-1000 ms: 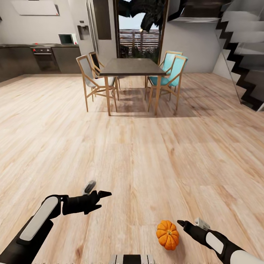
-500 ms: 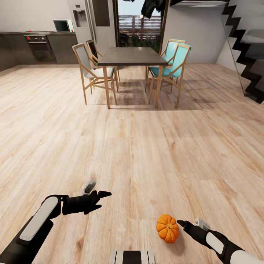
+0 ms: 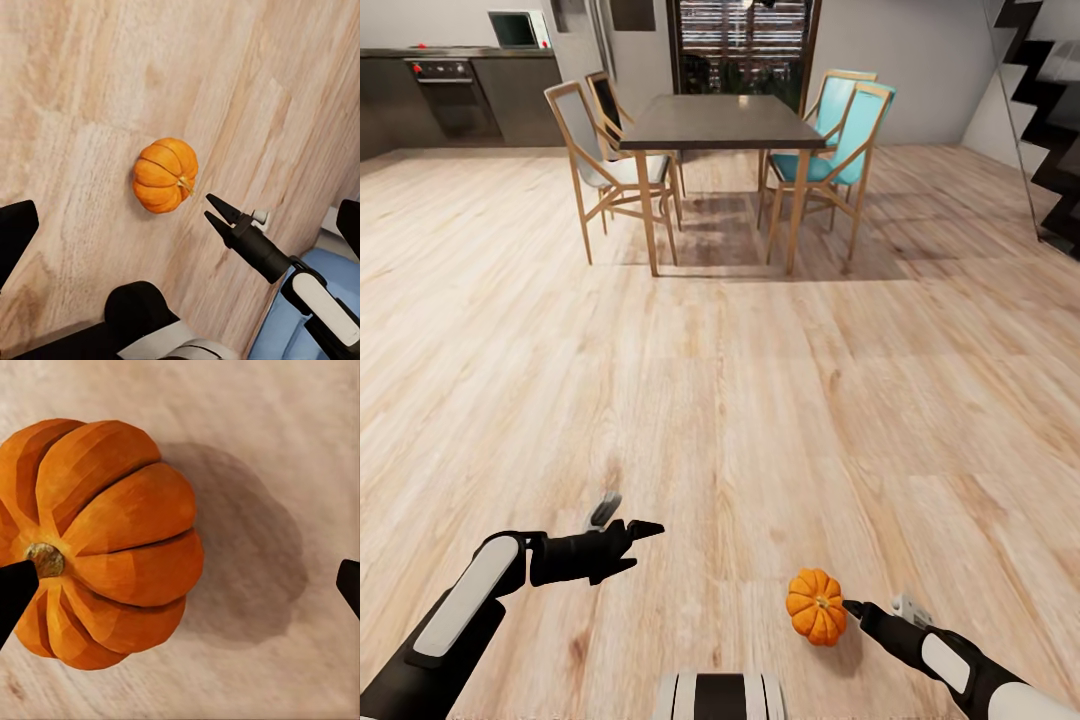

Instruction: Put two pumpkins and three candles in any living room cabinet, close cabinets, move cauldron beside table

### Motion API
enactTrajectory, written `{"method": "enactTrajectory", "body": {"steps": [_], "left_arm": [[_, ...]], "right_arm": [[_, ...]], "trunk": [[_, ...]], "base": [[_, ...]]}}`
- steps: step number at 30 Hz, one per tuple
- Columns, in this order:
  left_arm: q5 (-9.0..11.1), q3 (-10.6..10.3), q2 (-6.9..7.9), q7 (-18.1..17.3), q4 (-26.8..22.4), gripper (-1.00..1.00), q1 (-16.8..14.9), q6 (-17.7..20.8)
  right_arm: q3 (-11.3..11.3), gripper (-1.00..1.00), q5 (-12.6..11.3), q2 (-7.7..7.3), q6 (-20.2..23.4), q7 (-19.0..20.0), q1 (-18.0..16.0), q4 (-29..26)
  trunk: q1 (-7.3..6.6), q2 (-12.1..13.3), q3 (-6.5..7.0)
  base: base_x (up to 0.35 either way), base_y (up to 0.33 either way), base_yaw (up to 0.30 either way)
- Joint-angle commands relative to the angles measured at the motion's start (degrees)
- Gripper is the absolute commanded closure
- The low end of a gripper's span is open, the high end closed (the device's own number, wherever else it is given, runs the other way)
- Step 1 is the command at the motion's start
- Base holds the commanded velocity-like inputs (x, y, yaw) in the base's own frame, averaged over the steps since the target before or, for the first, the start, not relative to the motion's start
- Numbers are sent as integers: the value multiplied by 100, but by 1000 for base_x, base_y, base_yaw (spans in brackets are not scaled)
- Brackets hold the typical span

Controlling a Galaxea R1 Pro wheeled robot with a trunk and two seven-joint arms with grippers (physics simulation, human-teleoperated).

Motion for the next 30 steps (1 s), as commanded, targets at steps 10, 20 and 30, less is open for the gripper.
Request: {"method": "enactTrajectory", "body": {"steps": [10, 20, 30], "left_arm": [[63, -12, -2, 57, -30, -100, -3, 0], [63, -9, -2, 57, -48, -100, -3, 0], [63, -14, -4, 57, -49, -100, -3, 0]], "right_arm": [[19, -100, -33, -1, 21, 10, -3, -3], [19, -100, -33, -1, 13, 10, -3, -3], [19, -100, -33, -1, 12, 10, -3, -4]], "trunk": [[9, -7, -93], [12, -9, -115], [12, -9, -115]], "base": [[0, 0, 0], [0, 0, 0], [50, 37, 0]]}}
